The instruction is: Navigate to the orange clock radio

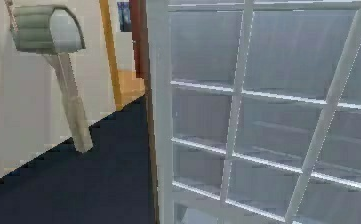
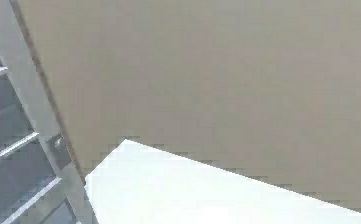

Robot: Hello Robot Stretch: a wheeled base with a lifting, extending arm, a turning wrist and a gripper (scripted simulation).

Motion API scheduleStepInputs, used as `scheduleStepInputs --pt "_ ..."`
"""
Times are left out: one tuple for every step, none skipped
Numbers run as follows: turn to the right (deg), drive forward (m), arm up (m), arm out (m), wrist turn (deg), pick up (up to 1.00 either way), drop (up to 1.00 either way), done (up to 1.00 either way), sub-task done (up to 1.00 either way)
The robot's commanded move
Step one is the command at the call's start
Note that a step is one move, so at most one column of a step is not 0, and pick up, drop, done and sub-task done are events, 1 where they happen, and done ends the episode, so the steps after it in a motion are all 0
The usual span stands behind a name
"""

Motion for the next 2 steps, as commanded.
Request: scheduleStepInputs --pt "-42.0 0.0 0.0 0.0 0.0 0.0 0.0 0.0 0.0" --pt "0.0 0.5 0.0 0.0 0.0 0.0 0.0 0.0 0.0"
